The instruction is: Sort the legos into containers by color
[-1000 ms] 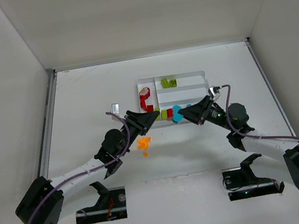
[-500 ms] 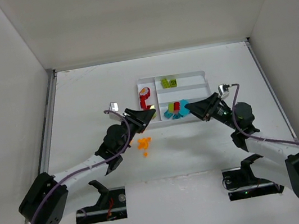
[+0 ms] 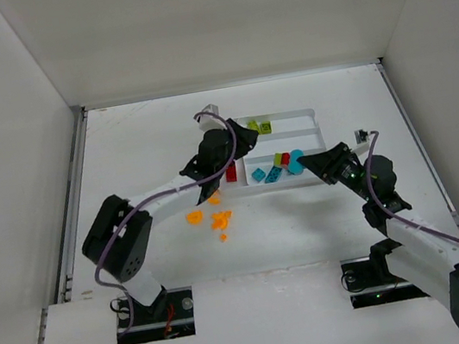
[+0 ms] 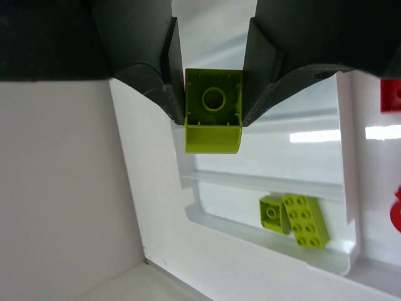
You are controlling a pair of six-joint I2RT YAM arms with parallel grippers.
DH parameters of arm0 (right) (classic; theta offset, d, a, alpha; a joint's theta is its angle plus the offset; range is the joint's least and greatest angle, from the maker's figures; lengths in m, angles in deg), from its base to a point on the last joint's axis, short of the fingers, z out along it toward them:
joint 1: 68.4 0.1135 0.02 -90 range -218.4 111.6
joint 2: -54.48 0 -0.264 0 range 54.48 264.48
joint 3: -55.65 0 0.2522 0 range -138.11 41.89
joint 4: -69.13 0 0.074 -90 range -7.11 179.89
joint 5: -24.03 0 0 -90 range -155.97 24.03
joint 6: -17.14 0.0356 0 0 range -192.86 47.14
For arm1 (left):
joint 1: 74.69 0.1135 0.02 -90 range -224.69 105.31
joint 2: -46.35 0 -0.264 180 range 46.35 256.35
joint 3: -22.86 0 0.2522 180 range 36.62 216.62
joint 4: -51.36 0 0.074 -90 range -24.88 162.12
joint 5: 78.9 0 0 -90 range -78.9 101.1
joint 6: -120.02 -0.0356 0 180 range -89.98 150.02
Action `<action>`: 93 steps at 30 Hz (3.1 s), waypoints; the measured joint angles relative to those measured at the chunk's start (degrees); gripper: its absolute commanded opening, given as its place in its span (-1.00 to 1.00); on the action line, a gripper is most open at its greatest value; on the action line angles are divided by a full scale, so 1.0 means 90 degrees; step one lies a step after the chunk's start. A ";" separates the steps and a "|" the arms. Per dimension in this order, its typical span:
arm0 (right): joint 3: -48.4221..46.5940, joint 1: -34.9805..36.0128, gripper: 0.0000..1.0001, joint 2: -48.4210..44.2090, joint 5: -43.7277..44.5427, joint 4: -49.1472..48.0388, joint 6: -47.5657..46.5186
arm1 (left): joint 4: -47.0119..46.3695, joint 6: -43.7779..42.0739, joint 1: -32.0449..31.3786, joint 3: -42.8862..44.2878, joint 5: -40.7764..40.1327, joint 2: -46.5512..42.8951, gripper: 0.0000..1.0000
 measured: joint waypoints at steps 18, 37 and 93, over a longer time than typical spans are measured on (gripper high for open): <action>0.0053 -0.0019 -0.37 -0.0160 0.0223 0.0384 -0.0583 | 0.1360 -0.1008 0.0488 0.3062 0.0053 0.3172 -0.58; 0.0170 0.0070 -0.37 -0.0095 0.0228 0.0374 -0.0634 | 0.1826 -0.1690 0.0619 0.3864 -0.0277 0.3657 0.08; -0.0138 0.0906 -0.36 0.2052 -0.0058 -0.2110 0.1581 | -0.4391 0.3400 0.0172 -0.3058 0.2079 -0.0236 -0.03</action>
